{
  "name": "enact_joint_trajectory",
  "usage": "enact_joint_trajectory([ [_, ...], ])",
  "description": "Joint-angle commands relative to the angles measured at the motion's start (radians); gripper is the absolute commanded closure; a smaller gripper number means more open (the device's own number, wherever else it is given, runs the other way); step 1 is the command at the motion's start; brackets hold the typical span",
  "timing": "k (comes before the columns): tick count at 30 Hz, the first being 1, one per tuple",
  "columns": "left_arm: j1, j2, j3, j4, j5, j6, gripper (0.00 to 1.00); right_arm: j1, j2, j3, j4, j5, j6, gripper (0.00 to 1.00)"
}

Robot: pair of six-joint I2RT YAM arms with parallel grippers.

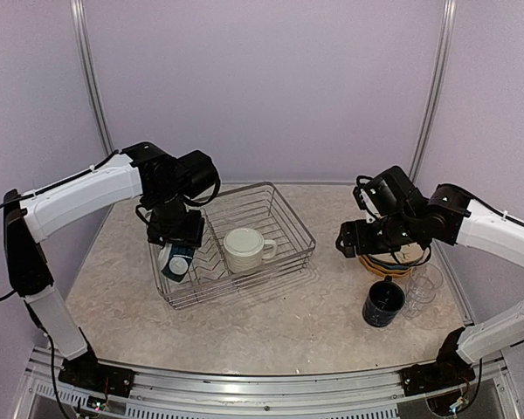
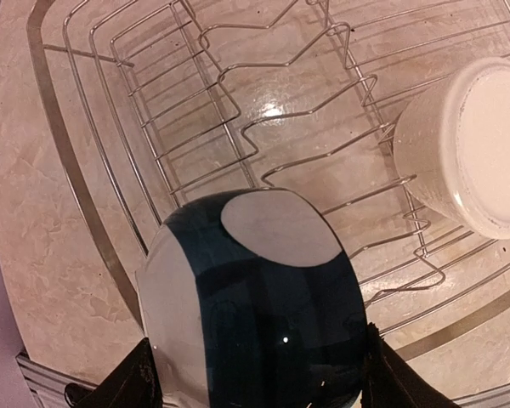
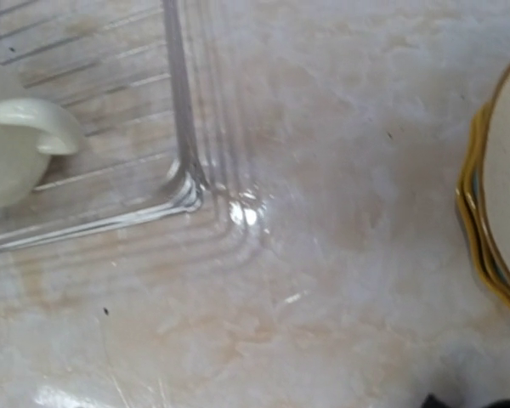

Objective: Unload the mixed dishes from the dish rack
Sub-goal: Grab the bowl from the dish rack, then pass from the left arm to the right

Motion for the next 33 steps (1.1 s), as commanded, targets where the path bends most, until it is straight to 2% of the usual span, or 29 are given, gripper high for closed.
enact_joint_trajectory([
  [1, 0.024, -0.070, 0.065, -0.093, -0.001, 0.032, 0.65, 0.008, 0.022, 0.030, 0.065, -0.030, -0.029, 0.18],
  [6, 0.082, -0.144, 0.104, 0.010, 0.108, 0.090, 0.65, 0.008, 0.027, 0.021, 0.193, -0.105, -0.043, 0.15],
  [12, 0.189, -0.273, 0.088, 0.204, 0.365, 0.135, 0.66, 0.008, 0.097, 0.050, 0.350, -0.228, -0.043, 0.14],
  [18, 0.259, -0.365, 0.019, 0.418, 0.610, 0.161, 0.66, 0.002, 0.174, 0.063, 0.607, -0.412, 0.011, 0.12],
  [26, 0.265, -0.389, -0.125, 0.797, 0.904, 0.075, 0.66, -0.022, 0.274, 0.079, 0.918, -0.627, 0.171, 0.12],
  [28, 0.256, -0.374, -0.153, 0.876, 0.959, 0.041, 0.66, -0.024, 0.288, 0.086, 0.943, -0.640, 0.188, 0.12],
  [33, 0.203, -0.316, -0.164, 0.939, 1.005, 0.031, 0.66, -0.027, 0.309, 0.092, 0.917, -0.626, 0.191, 0.13],
])
